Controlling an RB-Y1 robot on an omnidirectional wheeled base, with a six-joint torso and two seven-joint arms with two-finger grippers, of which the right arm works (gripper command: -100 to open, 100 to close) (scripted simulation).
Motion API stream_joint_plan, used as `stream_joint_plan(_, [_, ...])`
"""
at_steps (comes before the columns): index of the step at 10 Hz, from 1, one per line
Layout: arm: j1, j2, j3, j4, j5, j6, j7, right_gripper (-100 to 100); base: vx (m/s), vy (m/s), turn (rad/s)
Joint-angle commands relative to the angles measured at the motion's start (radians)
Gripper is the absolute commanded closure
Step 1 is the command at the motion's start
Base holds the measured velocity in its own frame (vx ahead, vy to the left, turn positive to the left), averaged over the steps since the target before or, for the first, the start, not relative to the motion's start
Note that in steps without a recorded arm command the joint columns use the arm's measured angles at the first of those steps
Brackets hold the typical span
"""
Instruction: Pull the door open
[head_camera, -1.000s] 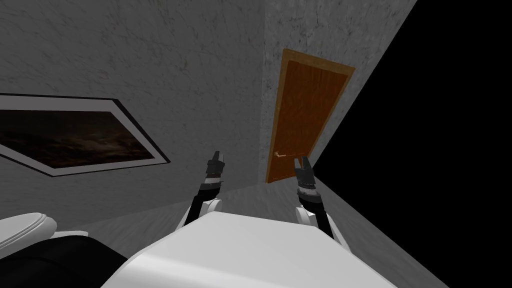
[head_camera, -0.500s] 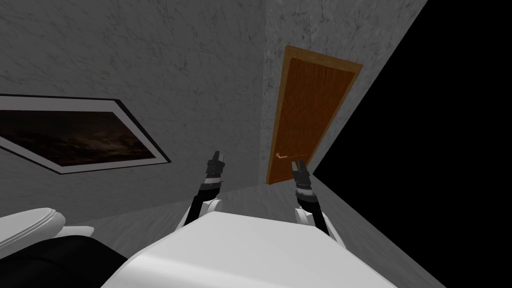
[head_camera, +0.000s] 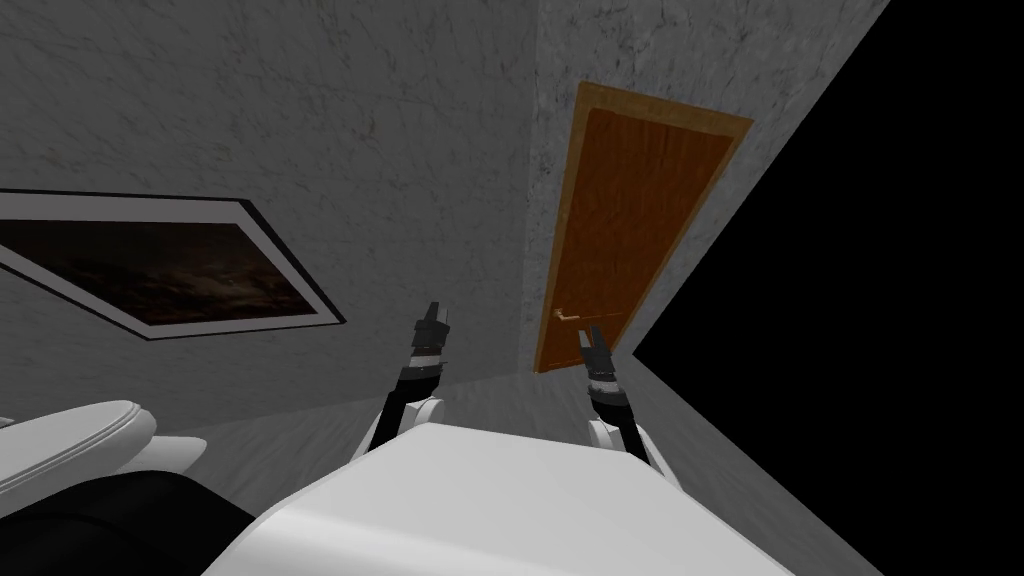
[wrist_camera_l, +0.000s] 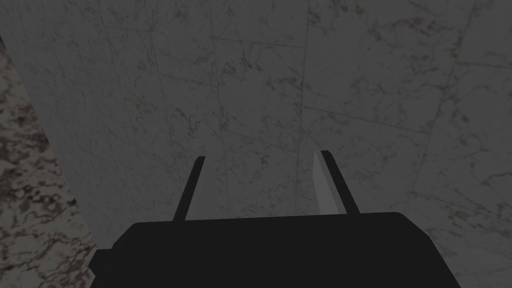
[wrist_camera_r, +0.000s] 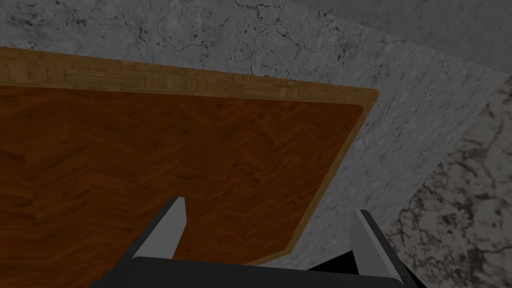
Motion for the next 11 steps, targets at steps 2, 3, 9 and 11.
stream_joint_plan(2, [-0.015,-0.016,-0.003,0.069,-0.009,-0.009,-0.020,-100,0.047,-0.029,0.061])
stream_joint_plan(3, [-0.027,-0.026,-0.003,0.106,-0.015,-0.019,-0.035,-100,0.045,-0.035,0.091])
stream_joint_plan(9, [-0.063,-0.057,-0.002,0.261,-0.033,-0.049,-0.079,-100,0.045,-0.034,0.064])
stream_joint_plan(11, [-0.075,-0.068,-0.001,0.323,-0.039,-0.059,-0.093,-100,0.044,-0.030,0.081])
